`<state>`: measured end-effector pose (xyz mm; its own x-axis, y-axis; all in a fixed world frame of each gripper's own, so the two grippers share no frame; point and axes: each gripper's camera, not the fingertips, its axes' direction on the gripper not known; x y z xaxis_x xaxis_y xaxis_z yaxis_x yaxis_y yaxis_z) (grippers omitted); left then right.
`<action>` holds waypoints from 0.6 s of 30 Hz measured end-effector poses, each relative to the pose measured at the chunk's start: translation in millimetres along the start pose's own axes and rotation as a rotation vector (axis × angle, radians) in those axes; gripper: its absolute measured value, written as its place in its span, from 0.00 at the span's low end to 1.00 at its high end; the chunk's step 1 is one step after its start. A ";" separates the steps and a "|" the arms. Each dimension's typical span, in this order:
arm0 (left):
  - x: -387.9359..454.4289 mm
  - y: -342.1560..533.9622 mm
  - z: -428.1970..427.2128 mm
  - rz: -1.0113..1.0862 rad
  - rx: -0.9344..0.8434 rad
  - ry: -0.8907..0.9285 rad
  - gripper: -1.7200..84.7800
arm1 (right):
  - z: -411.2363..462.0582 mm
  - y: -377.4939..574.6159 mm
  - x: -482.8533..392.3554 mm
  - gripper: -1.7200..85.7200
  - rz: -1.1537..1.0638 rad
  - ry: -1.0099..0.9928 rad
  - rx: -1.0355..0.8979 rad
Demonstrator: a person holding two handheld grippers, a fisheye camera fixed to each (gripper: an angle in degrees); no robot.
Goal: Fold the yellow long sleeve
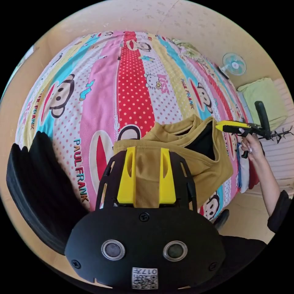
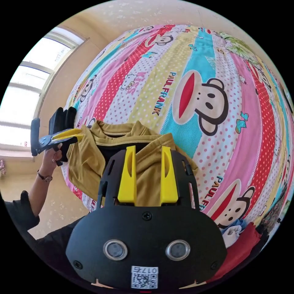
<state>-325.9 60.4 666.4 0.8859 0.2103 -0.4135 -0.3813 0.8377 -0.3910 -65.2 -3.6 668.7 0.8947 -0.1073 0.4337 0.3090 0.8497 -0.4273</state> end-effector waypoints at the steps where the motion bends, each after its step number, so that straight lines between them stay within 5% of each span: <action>1: -1.9 4.3 11.8 0.007 0.024 0.004 0.13 | 20.2 0.8 2.7 0.10 0.003 0.023 -0.045; 5: -38.8 36.2 -32.0 -0.118 0.214 0.198 0.06 | -19.2 41.1 26.3 0.06 0.173 -0.178 0.196; 8: -84.4 54.4 -50.4 -0.283 0.353 0.342 0.05 | -52.9 57.7 32.9 0.05 0.254 -0.134 0.348; 13: -124.3 46.4 -4.3 -0.420 0.186 0.502 0.12 | -22.2 27.3 50.3 0.07 0.333 -0.088 0.191; 18: -91.8 114.3 -45.8 -0.362 0.227 0.328 0.20 | -48.2 66.4 -29.0 0.11 0.100 -0.059 0.303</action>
<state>-463.0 113.8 622.0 0.8075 -0.2501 -0.5342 0.0319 0.9228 -0.3839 -55.1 31.0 589.5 0.8926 0.0070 0.4508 0.1026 0.9705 -0.2182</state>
